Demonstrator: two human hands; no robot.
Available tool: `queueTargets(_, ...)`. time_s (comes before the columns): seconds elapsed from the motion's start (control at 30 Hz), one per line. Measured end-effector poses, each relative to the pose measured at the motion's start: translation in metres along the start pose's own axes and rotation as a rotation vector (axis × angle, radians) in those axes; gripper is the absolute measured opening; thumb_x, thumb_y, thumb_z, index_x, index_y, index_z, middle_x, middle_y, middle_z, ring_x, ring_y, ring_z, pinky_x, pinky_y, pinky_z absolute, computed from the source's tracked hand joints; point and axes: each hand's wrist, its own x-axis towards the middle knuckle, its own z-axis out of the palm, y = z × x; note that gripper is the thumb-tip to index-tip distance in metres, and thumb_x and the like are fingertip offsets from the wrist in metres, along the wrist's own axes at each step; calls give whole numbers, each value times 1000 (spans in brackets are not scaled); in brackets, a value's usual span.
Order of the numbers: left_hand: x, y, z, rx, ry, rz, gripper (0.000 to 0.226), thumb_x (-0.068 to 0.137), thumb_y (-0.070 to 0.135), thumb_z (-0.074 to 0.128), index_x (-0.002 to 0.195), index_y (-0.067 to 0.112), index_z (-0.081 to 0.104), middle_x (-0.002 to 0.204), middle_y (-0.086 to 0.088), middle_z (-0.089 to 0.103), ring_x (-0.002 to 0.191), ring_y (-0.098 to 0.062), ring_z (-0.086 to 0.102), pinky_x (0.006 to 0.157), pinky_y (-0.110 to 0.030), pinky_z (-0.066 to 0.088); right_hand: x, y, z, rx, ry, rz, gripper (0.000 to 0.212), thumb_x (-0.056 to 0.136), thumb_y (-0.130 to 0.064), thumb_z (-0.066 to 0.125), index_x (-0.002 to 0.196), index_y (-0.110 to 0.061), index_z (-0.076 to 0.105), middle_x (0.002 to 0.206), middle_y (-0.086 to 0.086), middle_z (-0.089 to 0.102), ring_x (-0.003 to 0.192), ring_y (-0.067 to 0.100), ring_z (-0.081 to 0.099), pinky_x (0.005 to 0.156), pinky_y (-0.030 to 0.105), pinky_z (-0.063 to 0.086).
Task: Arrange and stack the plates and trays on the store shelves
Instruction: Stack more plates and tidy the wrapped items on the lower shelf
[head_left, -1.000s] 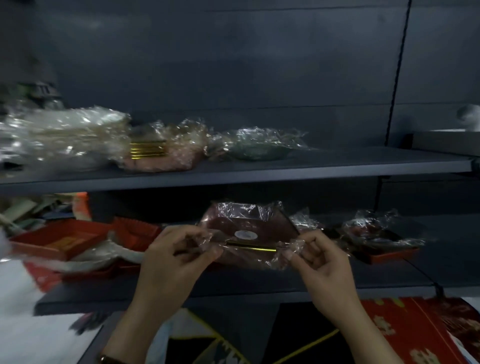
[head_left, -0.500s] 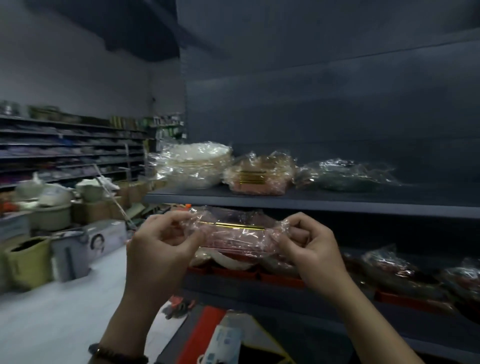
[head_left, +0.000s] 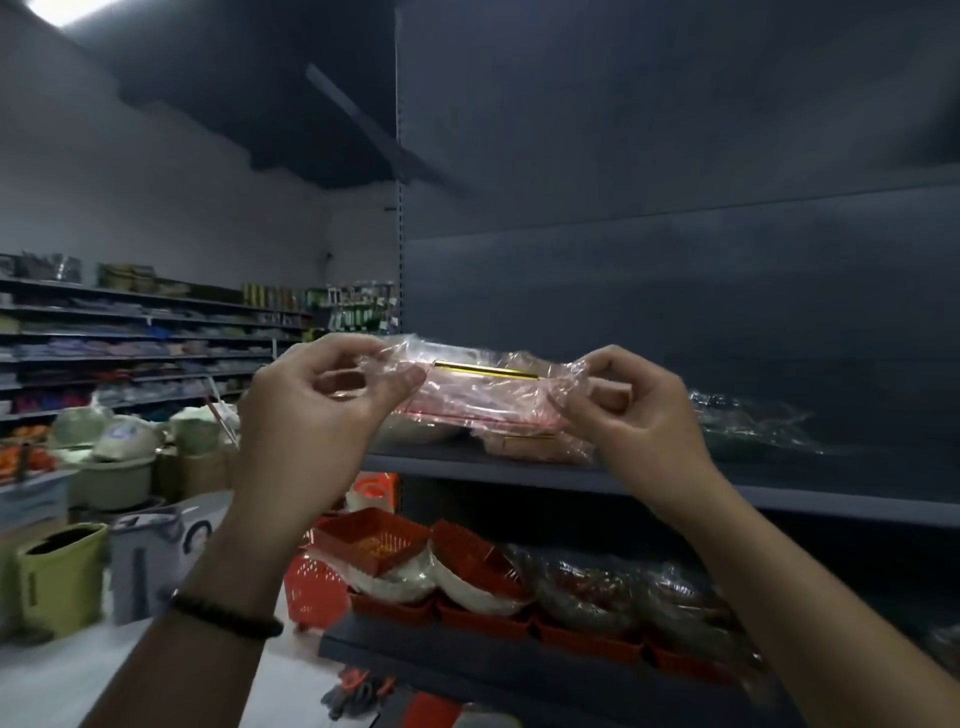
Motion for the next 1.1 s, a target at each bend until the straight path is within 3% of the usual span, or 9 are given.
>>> queueTargets(0.23, 71, -45, 74, -161, -85, -57, 38, 74, 51, 92, 103, 28, 80, 100, 12, 81, 96, -10, 79, 91, -41, 64, 59, 16, -28, -213, 76, 29, 13, 90, -23, 84, 85, -23, 72, 84, 8, 81, 83, 31, 80, 81, 61, 63)
queueTargets(0.43, 97, -114, 146, -269, -182, -219, 29, 78, 36, 94, 99, 20, 82, 90, 11, 79, 93, -13, 79, 80, -25, 62, 98, 82, -38, -420, 98, 114, 14, 88, -37, 83, 88, -27, 73, 77, -1, 80, 79, 25, 80, 86, 52, 63)
queueTargets(0.57, 106, -151, 187, -267, -240, -226, 17, 88, 22, 87, 100, 15, 77, 93, 6, 78, 73, -2, 71, 65, -17, 54, 116, 124, -41, -610, 152, 123, 10, 87, -21, 77, 82, -24, 69, 66, -7, 72, 64, 9, 67, 74, 29, 57)
queueTargets(0.63, 112, -172, 203, -197, -277, -193, 14, 91, 28, 84, 100, 22, 75, 100, 3, 79, 80, -10, 70, 70, -29, 55, 121, 140, -41, -667, 149, 108, 11, 87, -17, 75, 82, -22, 67, 61, -11, 67, 56, -3, 59, 64, 13, 47)
queueTargets(0.7, 114, -188, 215, -128, -319, -166, 11, 92, 34, 82, 100, 30, 75, 101, 6, 79, 92, -14, 74, 84, -40, 59, 125, 155, -43, -701, 136, 114, 10, 87, -15, 74, 82, -21, 66, 63, -12, 67, 56, -9, 57, 58, 4, 40)
queueTargets(0.83, 107, -211, 226, 14, -334, -123, 9, 92, 44, 78, 99, 46, 73, 108, 19, 75, 103, -12, 71, 94, -41, 59, 125, 180, -46, -710, 67, 183, 15, 84, -20, 78, 80, -22, 64, 68, -9, 69, 58, -3, 58, 65, 24, 45)
queueTargets(0.9, 104, -219, 227, 50, -322, -97, 14, 92, 50, 75, 105, 46, 74, 104, 17, 76, 101, -10, 71, 95, -40, 58, 125, 189, -45, -739, 57, 193, 20, 82, -28, 82, 77, -23, 62, 74, -7, 71, 69, 9, 63, 69, 29, 50)
queueTargets(1.03, 94, -227, 225, 96, -335, -29, 18, 98, 53, 65, 106, 37, 71, 89, 9, 75, 80, -12, 68, 72, -36, 54, 123, 187, -42, -867, -13, 200, 21, 85, -35, 75, 78, -25, 58, 81, -6, 69, 79, 18, 63, 67, 29, 46)
queueTargets(1.1, 88, -231, 225, 91, -317, 35, 22, 101, 56, 59, 108, 36, 68, 89, 10, 73, 76, -12, 65, 67, -34, 47, 119, 186, -40, -874, -115, 252, 22, 91, -40, 70, 85, -23, 57, 85, -2, 68, 81, 21, 62, 71, 34, 51)
